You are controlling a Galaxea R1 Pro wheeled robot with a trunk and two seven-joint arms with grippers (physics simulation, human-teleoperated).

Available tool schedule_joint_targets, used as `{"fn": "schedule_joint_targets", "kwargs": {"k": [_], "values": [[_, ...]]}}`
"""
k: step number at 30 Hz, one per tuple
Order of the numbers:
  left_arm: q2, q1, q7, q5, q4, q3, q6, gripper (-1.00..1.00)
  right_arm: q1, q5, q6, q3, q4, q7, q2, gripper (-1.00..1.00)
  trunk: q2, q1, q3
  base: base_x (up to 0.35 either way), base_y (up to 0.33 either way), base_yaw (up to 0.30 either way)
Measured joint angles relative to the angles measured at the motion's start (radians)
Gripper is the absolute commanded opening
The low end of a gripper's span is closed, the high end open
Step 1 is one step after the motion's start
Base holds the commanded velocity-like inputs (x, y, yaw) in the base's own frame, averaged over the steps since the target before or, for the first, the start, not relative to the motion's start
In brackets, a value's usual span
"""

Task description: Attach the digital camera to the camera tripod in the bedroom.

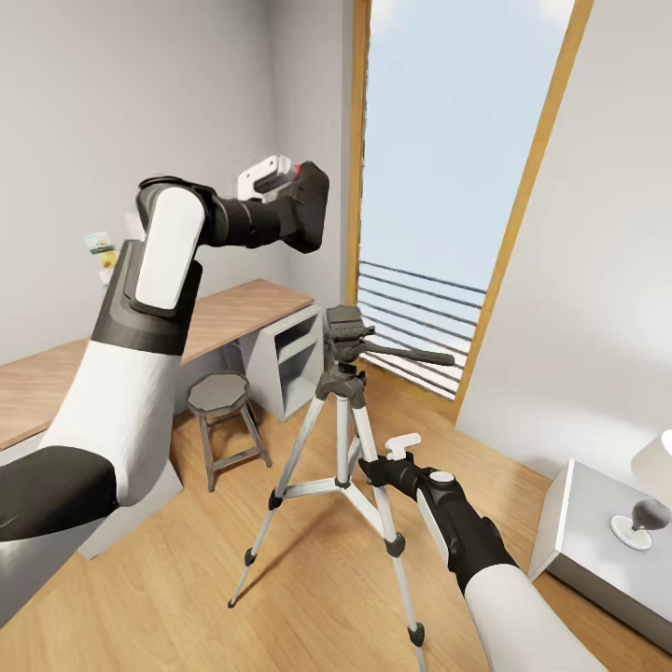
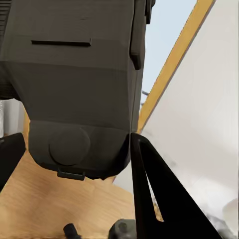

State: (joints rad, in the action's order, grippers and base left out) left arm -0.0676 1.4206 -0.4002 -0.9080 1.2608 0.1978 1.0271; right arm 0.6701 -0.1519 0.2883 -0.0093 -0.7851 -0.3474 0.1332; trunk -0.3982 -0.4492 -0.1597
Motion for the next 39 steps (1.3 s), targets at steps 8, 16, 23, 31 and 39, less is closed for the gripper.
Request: {"fn": "schedule_joint_targets", "kwargs": {"k": [8,16,23,31,39], "values": [[0.018,0.0,0.033,0.0,0.001,0.097,0.012,-1.0,0.0,0.0,0.0,0.0,0.0,0.0,0.0,-1.0,0.0,0.0,0.0,0.0,0.0,0.0],[0.125,0.027,0.333,0.004,-0.013,0.11,0.018,-1.0,0.0,0.0,0.0,0.0,0.001,0.001,0.0,-1.0,0.0,0.0,0.0,0.0,0.0,0.0],[0.248,0.084,0.546,-0.002,-0.053,0.118,0.018,-1.0,0.0,0.002,0.0,0.0,0.001,0.001,0.0,-1.0,0.0,0.0,0.0,0.0,0.0,0.0],[0.277,0.094,0.564,0.075,-0.024,0.134,0.009,-1.0,0.0,0.002,0.0,0.0,0.001,0.001,0.0,-1.0,0.0,0.0,0.0,0.0,0.0,0.0],[0.26,0.095,0.419,0.176,0.057,0.143,0.011,-1.0,0.0,0.002,0.0,0.0,0.001,0.002,0.0,-1.0,0.0,0.0,0.0,0.0,0.0,0.0]]}}
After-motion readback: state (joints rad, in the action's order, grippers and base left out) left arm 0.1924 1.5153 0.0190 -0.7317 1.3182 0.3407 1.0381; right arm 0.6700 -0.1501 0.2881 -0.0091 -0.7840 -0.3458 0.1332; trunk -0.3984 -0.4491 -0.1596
